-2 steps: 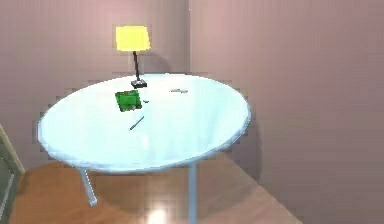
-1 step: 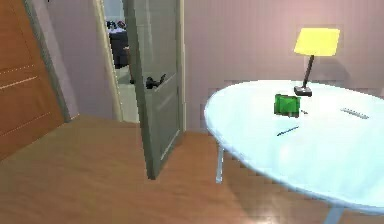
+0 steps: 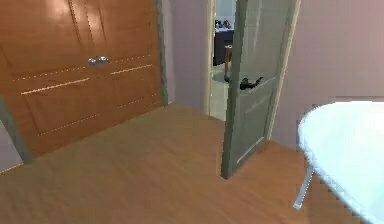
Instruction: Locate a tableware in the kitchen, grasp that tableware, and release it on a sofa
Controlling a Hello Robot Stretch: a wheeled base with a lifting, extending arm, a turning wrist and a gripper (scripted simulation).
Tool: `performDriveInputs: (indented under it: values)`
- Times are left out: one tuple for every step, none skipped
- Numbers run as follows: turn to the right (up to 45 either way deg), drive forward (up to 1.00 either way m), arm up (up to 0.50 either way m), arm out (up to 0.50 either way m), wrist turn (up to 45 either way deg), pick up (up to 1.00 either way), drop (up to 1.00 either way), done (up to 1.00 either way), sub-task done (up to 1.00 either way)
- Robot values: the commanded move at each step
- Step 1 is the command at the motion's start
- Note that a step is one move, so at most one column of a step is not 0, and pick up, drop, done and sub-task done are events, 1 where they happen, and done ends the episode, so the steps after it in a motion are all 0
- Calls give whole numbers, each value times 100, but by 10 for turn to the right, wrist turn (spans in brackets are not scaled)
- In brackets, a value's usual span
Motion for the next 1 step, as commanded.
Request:
performDriveInputs:
  values:
    - [0,100,0,0,0,0,0,0,0]
